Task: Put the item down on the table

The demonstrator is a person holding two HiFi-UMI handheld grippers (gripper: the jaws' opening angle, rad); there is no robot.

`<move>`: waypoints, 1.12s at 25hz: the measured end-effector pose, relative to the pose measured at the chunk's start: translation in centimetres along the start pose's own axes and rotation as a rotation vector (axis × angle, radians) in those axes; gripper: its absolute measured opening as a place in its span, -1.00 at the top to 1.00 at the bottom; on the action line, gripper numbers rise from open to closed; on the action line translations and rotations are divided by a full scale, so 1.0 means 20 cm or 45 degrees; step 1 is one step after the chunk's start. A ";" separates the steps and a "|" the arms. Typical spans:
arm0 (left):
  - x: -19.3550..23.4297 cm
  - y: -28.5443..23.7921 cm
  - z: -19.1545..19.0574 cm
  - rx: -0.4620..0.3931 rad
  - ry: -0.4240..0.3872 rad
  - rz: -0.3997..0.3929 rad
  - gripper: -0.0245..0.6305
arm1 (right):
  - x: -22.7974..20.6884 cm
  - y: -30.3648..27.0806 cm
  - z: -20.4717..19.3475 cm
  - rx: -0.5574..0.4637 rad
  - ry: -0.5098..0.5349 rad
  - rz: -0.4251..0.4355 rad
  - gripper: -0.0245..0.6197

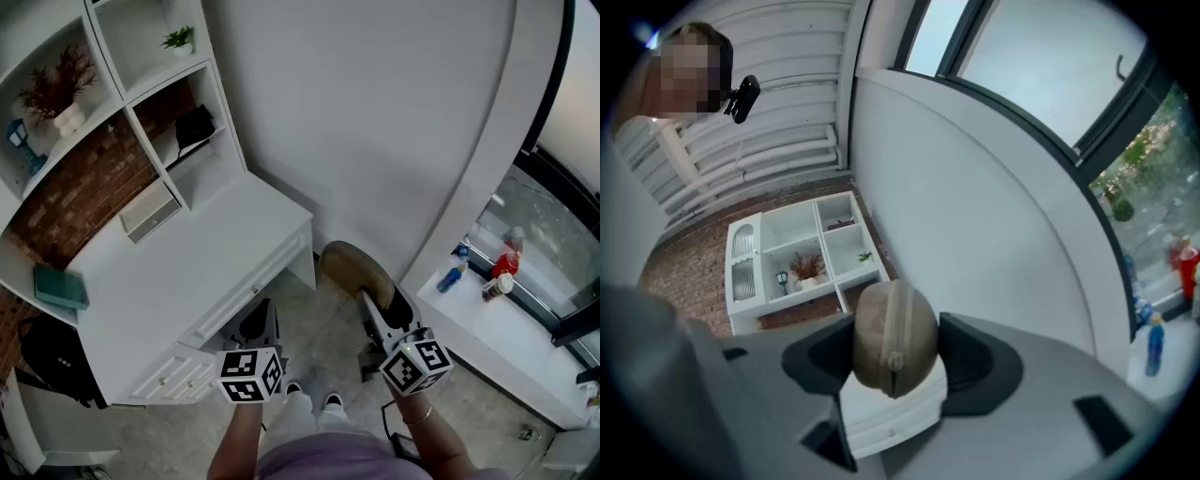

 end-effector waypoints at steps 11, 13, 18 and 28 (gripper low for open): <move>-0.24 -0.04 -0.02 0.030 -0.024 -0.182 0.92 | -0.05 0.27 0.08 -0.050 -0.007 -0.121 0.11; -0.26 -0.05 -0.03 0.038 -0.027 -0.213 0.92 | -0.07 0.30 0.07 -0.049 -0.024 -0.146 0.11; -0.32 -0.10 -0.01 0.031 -0.039 -0.228 0.92 | -0.12 0.31 0.10 -0.049 -0.043 -0.153 0.11; -0.29 -0.12 0.06 -0.004 -0.061 -0.074 0.92 | -0.16 0.09 0.14 -0.040 -0.079 0.032 0.12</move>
Point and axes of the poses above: the fingertips, and each gripper's own axes: y backward along the fingers, x to its left, z out of its top, the point moved 8 cm from there along y, backward along the fingers, and after that the axes turned 5 degrees about -z, right-handed, at the moved point
